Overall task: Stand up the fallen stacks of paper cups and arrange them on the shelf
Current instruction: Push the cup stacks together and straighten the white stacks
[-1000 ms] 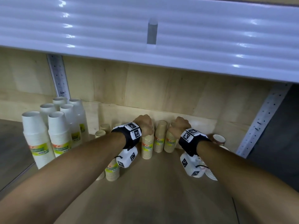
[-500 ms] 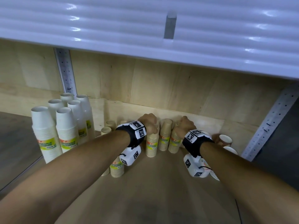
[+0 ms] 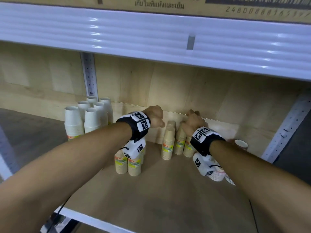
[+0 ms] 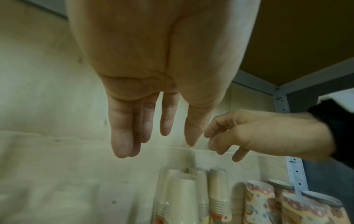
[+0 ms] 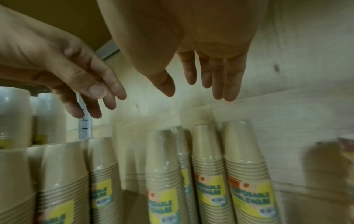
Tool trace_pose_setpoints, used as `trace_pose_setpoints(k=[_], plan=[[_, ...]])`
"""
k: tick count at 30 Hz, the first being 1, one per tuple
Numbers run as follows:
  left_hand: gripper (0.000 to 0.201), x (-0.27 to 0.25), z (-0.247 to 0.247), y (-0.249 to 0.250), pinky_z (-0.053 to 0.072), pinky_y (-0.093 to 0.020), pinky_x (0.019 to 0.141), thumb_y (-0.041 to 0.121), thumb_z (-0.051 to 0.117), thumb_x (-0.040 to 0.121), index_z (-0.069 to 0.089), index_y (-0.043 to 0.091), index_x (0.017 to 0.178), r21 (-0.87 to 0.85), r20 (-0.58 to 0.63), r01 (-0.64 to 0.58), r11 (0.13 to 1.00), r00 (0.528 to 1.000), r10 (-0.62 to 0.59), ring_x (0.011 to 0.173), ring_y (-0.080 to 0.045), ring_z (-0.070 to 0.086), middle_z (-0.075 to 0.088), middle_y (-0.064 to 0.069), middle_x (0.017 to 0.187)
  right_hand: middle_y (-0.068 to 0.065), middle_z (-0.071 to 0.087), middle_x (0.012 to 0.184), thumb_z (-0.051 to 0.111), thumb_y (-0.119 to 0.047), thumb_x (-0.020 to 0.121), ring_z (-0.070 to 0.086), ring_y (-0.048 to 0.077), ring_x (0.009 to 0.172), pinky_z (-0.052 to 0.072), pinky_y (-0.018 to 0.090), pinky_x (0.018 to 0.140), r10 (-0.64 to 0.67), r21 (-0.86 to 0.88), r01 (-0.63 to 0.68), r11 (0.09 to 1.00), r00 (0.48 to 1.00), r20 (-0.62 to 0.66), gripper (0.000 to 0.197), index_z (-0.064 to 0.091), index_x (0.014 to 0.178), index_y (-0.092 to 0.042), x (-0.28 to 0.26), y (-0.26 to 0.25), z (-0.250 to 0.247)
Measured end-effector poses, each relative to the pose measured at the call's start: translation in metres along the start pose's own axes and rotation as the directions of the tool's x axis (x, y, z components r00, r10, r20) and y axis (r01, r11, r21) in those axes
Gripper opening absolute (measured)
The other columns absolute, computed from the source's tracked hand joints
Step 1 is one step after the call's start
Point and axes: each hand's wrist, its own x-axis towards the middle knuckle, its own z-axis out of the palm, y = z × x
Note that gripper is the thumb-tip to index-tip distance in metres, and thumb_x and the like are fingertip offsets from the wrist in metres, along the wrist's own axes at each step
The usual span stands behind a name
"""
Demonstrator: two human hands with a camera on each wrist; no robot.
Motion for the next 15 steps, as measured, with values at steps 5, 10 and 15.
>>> trace_pose_setpoints(k=[5, 10, 15], plan=[[0.043, -0.029, -0.025, -0.023, 0.045, -0.033, 0.098, 0.033, 0.061, 0.095, 0.061, 0.004, 0.127, 0.079, -0.019, 0.036, 0.996, 0.999, -0.034, 0.123, -0.027, 0.051, 0.05, -0.009, 0.137, 0.005, 0.049, 0.126, 0.053, -0.033, 0.09, 0.059, 0.03, 0.106, 0.05, 0.038, 0.088, -0.124, 0.056, 0.124, 0.991, 0.992, -0.003, 0.037, 0.053, 0.123, -0.017, -0.011, -0.04, 0.003], [0.04, -0.051, -0.035, -0.053, 0.046, -0.035, 0.097, 0.031, 0.059, 0.095, 0.063, 0.003, 0.123, 0.103, -0.04, 0.109, 0.989, 0.994, -0.105, 0.119, -0.029, 0.053, 0.052, -0.011, 0.134, 0.0, 0.062, 0.117, 0.057, -0.033, 0.086, 0.062, 0.027, 0.103, 0.052, 0.036, 0.088, -0.258, 0.128, 0.249, 0.96, 0.964, 0.059, 0.026, 0.061, 0.111, -0.027, -0.029, -0.081, 0.013], [0.035, -0.069, -0.03, -0.079, 0.042, -0.025, 0.084, 0.026, 0.059, 0.095, 0.065, 0.007, 0.124, 0.148, -0.045, 0.143, 0.979, 0.989, -0.138, 0.117, -0.025, 0.058, 0.062, -0.009, 0.127, -0.003, 0.069, 0.095, 0.059, -0.029, 0.083, 0.065, 0.025, 0.091, 0.055, 0.034, 0.08, -0.385, 0.139, 0.365, 0.92, 0.91, 0.156, 0.01, 0.066, 0.091, -0.028, -0.048, -0.11, 0.027]])
